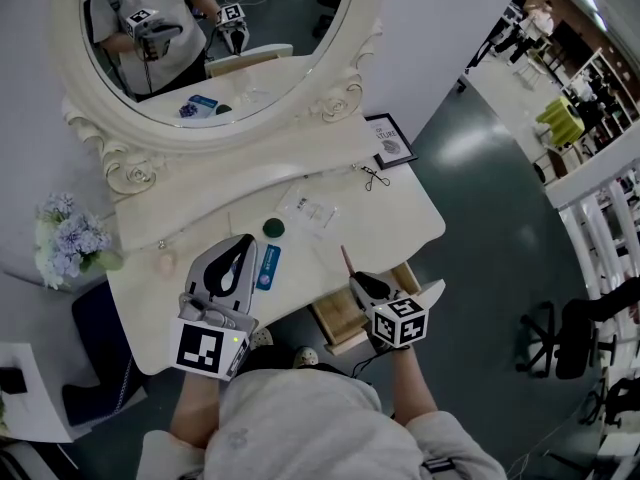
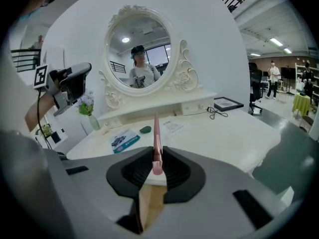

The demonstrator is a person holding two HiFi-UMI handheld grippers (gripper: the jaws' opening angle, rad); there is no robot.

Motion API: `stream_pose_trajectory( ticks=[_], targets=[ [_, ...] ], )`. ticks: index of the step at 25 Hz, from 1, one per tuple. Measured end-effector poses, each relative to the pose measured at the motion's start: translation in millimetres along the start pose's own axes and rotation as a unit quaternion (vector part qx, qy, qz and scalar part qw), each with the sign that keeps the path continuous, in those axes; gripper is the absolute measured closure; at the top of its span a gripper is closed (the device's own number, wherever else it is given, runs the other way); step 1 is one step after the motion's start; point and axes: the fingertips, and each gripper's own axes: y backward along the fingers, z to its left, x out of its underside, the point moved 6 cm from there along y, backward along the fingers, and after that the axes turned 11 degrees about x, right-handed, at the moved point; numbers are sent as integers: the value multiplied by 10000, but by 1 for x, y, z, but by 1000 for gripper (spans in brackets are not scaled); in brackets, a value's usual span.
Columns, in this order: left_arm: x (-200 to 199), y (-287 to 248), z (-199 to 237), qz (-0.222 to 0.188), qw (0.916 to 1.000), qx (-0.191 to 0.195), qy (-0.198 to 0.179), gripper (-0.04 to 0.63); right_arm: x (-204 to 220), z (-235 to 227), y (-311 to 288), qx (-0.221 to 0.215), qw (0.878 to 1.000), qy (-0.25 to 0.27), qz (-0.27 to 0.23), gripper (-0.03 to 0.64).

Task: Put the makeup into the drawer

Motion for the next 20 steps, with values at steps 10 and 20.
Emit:
stream_pose_trajectory(
  ticks=[10, 20],
  targets=[
    [-2, 2, -7, 2, 10000, -18, -12, 580, 58, -23, 17, 255, 9961, 244, 807, 551],
    [-2, 6, -11, 84, 10000, -36, -27, 580, 96, -29, 10, 426, 9851, 713, 1506, 551]
  ],
)
